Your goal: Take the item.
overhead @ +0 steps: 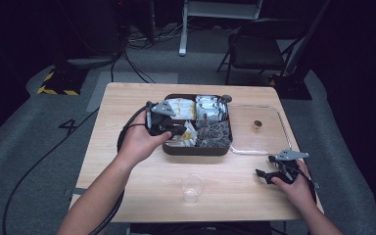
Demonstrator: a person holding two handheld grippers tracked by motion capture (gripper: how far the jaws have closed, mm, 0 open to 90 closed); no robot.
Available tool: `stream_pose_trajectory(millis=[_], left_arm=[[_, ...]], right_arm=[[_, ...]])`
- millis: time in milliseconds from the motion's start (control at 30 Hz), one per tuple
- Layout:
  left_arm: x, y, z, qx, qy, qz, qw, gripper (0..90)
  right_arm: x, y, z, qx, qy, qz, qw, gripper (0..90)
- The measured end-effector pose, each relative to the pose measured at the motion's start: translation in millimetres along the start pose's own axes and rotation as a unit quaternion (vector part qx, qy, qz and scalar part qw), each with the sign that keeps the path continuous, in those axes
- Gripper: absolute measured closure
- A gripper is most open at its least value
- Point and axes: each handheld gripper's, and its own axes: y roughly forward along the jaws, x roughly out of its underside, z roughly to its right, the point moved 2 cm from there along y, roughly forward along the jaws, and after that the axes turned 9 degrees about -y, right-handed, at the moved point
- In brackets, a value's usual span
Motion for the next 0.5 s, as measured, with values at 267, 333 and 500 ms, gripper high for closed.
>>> stream_pose_trajectory(millis=[267, 333, 500], left_arm=[[14.8, -9.1, 17.8, 0.011, 0.01, 0.003, 0.9999, 90.0], [19.0, -11.3, 22.1, 0.013, 0.012, 0.003, 0.9998, 90.0], [29.1, -13.5, 31.7, 0.019, 0.015, 0.001, 0.9997, 90.0]], right_arm=[[0.0, 0.0, 0.0, 0.0, 0.0, 0.0, 1.0, 14.0], [0.0, 0.0, 0.0, 0.0, 0.0, 0.0, 1.0, 14.0], [0.0, 0.0, 0.0, 0.0, 0.0, 0.0, 1.0, 14.0]])
